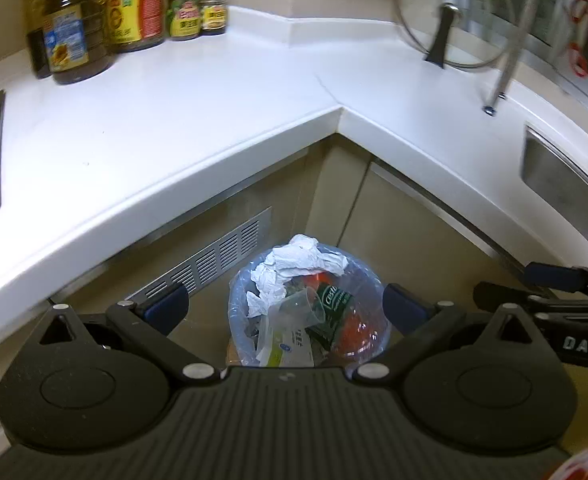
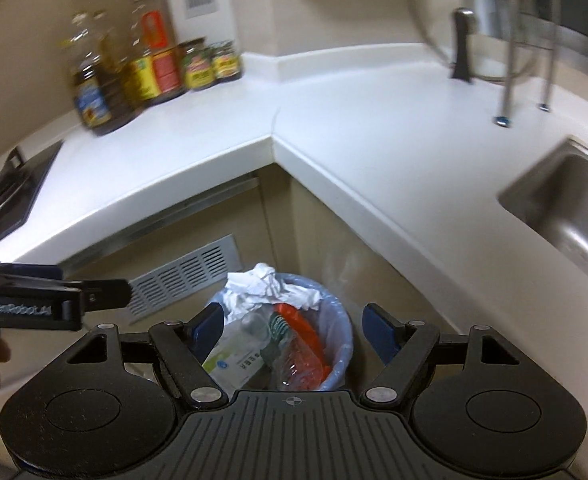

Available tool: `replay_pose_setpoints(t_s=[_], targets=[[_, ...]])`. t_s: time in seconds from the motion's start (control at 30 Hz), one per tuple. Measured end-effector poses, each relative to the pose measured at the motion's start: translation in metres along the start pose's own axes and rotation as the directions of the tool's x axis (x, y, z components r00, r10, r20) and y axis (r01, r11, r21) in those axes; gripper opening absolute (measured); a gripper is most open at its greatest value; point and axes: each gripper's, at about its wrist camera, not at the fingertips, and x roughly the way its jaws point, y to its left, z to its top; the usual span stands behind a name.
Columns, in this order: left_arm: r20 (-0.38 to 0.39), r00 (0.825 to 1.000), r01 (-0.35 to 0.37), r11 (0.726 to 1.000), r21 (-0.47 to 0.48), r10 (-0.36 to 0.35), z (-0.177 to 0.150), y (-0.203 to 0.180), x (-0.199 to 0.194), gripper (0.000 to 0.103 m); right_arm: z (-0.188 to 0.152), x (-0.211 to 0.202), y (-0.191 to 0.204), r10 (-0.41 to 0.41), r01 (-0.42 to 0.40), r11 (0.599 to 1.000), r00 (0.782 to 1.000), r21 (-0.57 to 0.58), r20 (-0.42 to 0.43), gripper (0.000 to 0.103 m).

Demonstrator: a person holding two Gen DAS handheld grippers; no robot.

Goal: Collect trash

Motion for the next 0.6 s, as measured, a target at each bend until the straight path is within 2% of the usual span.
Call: replay_pose_setpoints(t_s=[0.13,0.2,0.43,0.6], targets=[[0.005,0.999,0.040,0.998,0.040,-0.040,-0.006,0.013,-0.016,0.102,-0.015,-0.016,0.021,-0.073,0.072,0.995,0.997,0.070,0.004,0.077],[0.002,0.998,0.062,0.997,0.050,-0.062,-0.010,0.017,-0.023,0.102,-0.021,-0.024,0.030,-0.084,0.084,0.993,0.996,0.086,-0.003,0.077],[0.044,0.995,0.083,0.996,0.039,-0.085,-0.013,0.018,-0.043,0.102,-0.016,-0.036,0.046,-0.102,0.102,0.995,0.995,0.021,0.003,0.077],[0.078,0.995,0.054,0.998,0.024,-0.056,-0.010,0.011,-0.056,0.102,-0.010,-0.041,0.047,-0.085,0.086,0.996,0.996,-0.019,0.015,0.077]])
